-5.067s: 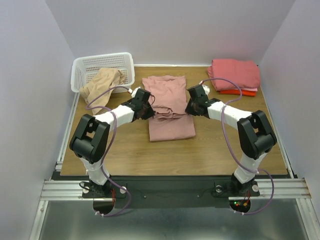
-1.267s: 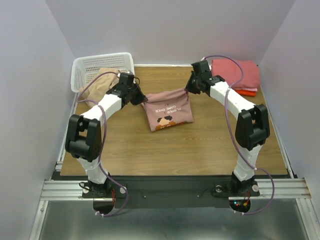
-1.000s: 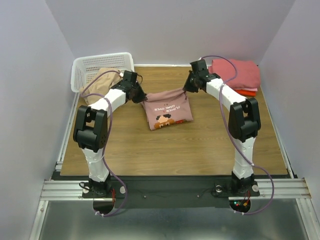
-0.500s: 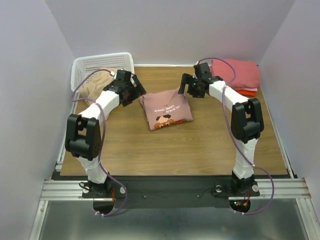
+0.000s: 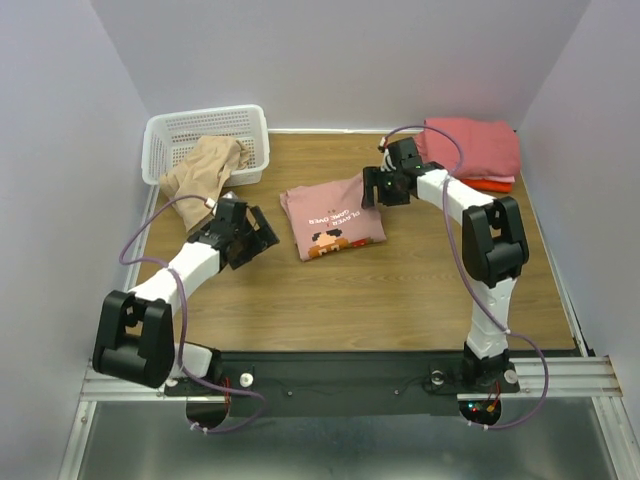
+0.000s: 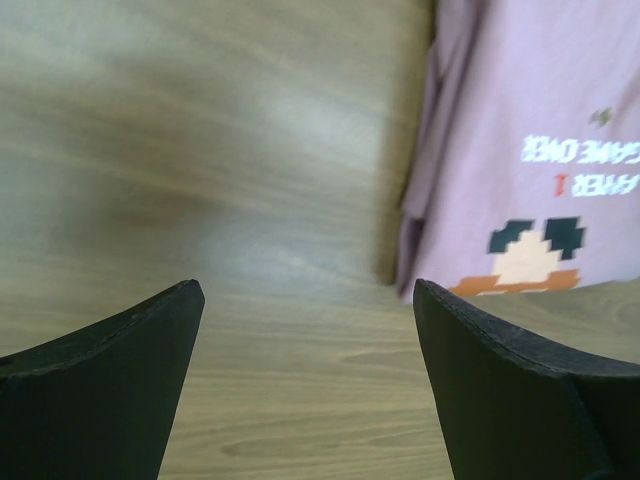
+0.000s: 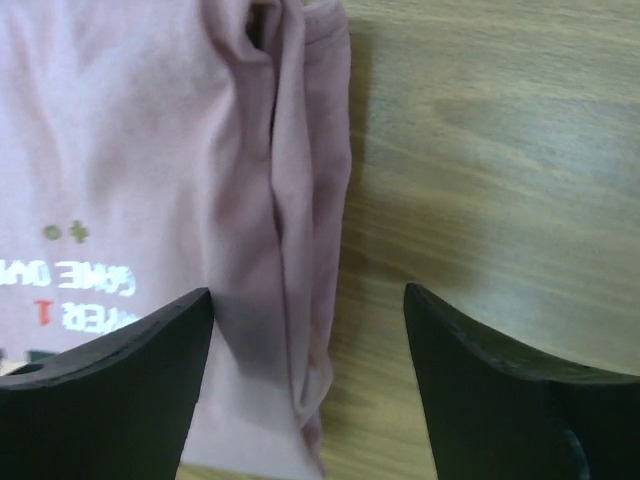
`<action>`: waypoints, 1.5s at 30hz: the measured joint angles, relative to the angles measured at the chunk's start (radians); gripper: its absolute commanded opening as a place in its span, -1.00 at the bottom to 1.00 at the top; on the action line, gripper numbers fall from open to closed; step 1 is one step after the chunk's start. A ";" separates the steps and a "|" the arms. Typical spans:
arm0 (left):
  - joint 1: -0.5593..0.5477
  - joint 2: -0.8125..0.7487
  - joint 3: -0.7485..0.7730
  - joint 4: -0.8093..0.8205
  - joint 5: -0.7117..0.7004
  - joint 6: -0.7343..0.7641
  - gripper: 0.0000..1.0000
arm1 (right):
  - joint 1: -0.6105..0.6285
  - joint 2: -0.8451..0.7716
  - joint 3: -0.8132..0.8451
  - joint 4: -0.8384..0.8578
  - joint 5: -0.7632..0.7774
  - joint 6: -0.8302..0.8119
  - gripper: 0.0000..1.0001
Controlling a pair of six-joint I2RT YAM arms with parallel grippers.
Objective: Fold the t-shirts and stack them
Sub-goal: Neatly place the folded tshirt to the corner
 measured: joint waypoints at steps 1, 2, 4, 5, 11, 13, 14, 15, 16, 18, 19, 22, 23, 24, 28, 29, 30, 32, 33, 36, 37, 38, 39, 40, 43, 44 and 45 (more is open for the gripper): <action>0.000 -0.021 -0.026 0.000 -0.001 -0.002 0.97 | 0.000 0.012 0.006 0.000 0.003 -0.004 0.52; 0.000 -0.039 -0.048 -0.002 -0.001 -0.008 0.97 | 0.000 0.031 0.014 0.003 0.005 -0.012 0.48; 0.000 -0.067 -0.077 0.000 0.000 -0.014 0.97 | 0.000 0.067 0.022 0.012 0.001 -0.022 0.40; 0.000 -0.078 -0.088 0.001 -0.001 -0.019 0.97 | 0.000 0.084 0.022 0.014 -0.010 -0.025 0.36; 0.000 -0.109 -0.112 0.009 -0.002 -0.033 0.97 | -0.003 0.099 0.023 0.050 -0.091 -0.038 0.17; 0.000 -0.110 -0.112 0.011 -0.005 -0.036 0.97 | 0.000 0.102 0.020 0.056 -0.101 -0.039 0.04; 0.000 -0.110 -0.112 0.011 -0.005 -0.039 0.97 | 0.002 0.104 0.020 0.060 -0.104 -0.042 0.01; 0.000 -0.110 -0.113 0.012 -0.006 -0.039 0.97 | 0.003 0.104 0.019 0.063 -0.109 -0.042 -0.15; 0.000 -0.110 -0.114 0.016 -0.007 -0.040 0.97 | 0.008 0.107 0.014 0.073 -0.112 -0.043 -0.26; 0.000 -0.110 -0.121 0.018 -0.008 -0.045 0.97 | 0.016 0.112 0.014 0.084 -0.117 -0.040 -0.45; 0.000 -0.110 -0.124 0.017 -0.009 -0.047 0.97 | 0.023 0.116 0.014 0.091 -0.115 -0.037 -0.49; 0.000 -0.116 -0.133 0.014 -0.017 -0.055 0.97 | 0.048 0.117 0.014 0.111 -0.097 -0.038 -0.65; 0.000 -0.124 -0.139 0.011 -0.023 -0.060 0.97 | 0.053 0.117 0.014 0.113 -0.092 -0.037 -0.70; 0.000 -0.132 -0.143 0.003 -0.030 -0.063 0.97 | 0.061 0.117 0.014 0.117 -0.087 -0.039 -0.76; 0.000 -0.208 -0.150 -0.058 -0.079 -0.077 0.97 | 0.087 0.122 0.035 0.115 -0.018 -0.047 -0.99; 0.000 -0.228 -0.150 -0.066 -0.086 -0.078 0.97 | 0.088 0.125 0.042 0.113 0.008 -0.056 -0.99; 0.000 -0.254 -0.150 -0.080 -0.099 -0.080 0.97 | 0.092 0.126 0.047 0.109 0.044 -0.064 -0.99; 0.000 -0.309 -0.150 -0.106 -0.120 -0.081 0.97 | 0.100 0.125 0.060 0.105 0.123 -0.087 -0.99; 0.000 -0.336 -0.150 -0.121 -0.132 -0.082 0.97 | 0.104 0.125 0.069 0.103 0.167 -0.101 -0.99; 0.000 -0.394 -0.150 -0.151 -0.158 -0.088 0.97 | 0.105 0.125 0.106 0.084 0.297 -0.159 -0.99; 0.000 -0.409 -0.150 -0.164 -0.167 -0.090 0.97 | 0.103 0.125 0.119 0.080 0.332 -0.182 -0.99; 0.000 -0.420 -0.150 -0.171 -0.174 -0.092 0.97 | 0.098 0.125 0.148 0.073 0.378 -0.213 -0.99; 0.000 -0.425 -0.150 -0.176 -0.178 -0.092 0.97 | 0.093 0.125 0.163 0.072 0.406 -0.232 -0.99; 0.000 -0.427 -0.149 -0.184 -0.182 -0.093 0.97 | 0.085 0.125 0.185 0.073 0.433 -0.253 -0.99; 0.000 -0.424 -0.146 -0.206 -0.197 -0.093 0.97 | 0.055 0.125 0.235 0.073 0.488 -0.306 -0.99; 0.000 -0.422 -0.143 -0.212 -0.202 -0.093 0.97 | 0.045 0.124 0.247 0.072 0.500 -0.321 -0.99; 0.000 -0.419 -0.139 -0.217 -0.207 -0.093 0.97 | 0.023 0.124 0.265 0.073 0.514 -0.338 -0.99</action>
